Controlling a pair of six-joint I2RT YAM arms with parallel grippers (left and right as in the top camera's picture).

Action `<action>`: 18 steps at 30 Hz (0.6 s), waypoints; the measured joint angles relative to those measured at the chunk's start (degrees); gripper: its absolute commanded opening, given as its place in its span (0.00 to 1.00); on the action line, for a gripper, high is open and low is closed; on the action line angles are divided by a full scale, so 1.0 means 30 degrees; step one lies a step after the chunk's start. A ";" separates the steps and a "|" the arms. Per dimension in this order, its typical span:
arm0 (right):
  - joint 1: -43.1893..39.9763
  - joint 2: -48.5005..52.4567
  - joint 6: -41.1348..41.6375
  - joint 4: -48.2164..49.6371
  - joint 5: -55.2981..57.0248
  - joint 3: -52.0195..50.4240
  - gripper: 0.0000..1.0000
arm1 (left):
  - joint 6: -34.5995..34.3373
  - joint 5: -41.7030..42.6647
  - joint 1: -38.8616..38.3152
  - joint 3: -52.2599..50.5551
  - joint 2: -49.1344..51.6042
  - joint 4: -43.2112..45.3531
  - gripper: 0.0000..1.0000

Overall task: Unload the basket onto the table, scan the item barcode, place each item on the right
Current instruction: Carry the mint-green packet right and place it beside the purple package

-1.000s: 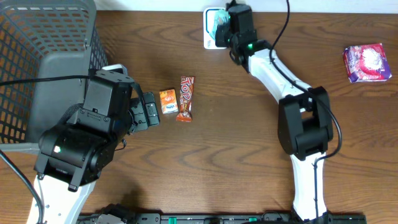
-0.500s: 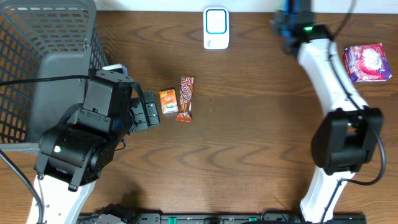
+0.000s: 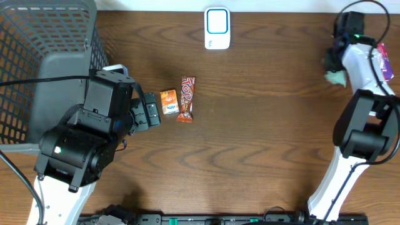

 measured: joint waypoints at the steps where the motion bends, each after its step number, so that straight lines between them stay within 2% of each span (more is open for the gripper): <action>1: -0.0299 0.0015 -0.0117 0.0058 0.0117 0.0000 0.84 | 0.0000 0.0000 0.0000 0.0000 0.0000 0.0000 0.98; 7: -0.0342 -0.0029 -0.0095 -0.0058 0.1173 0.0000 0.86 | 0.0000 0.0000 0.0000 0.0000 0.0000 0.0000 0.98; 11: 0.0430 -0.0634 0.0597 -0.0546 -0.0248 0.0000 0.87 | 0.0000 0.0000 0.0000 0.0000 0.0000 0.0000 0.98; 14: 0.1421 -0.1734 0.1042 -0.1239 -0.3563 0.0000 0.87 | 0.0000 0.0000 0.0000 0.0000 0.0000 -0.0007 0.98; 16: 0.2215 -0.2674 0.1494 -0.1785 -0.7249 0.0000 0.93 | 0.0000 0.0000 0.0000 0.0000 0.0000 -0.0007 0.98; 18: 0.3075 -0.3089 0.1931 -0.2171 -0.9916 0.0022 0.91 | 0.0000 0.0000 0.0000 0.0000 0.0000 -0.0007 0.98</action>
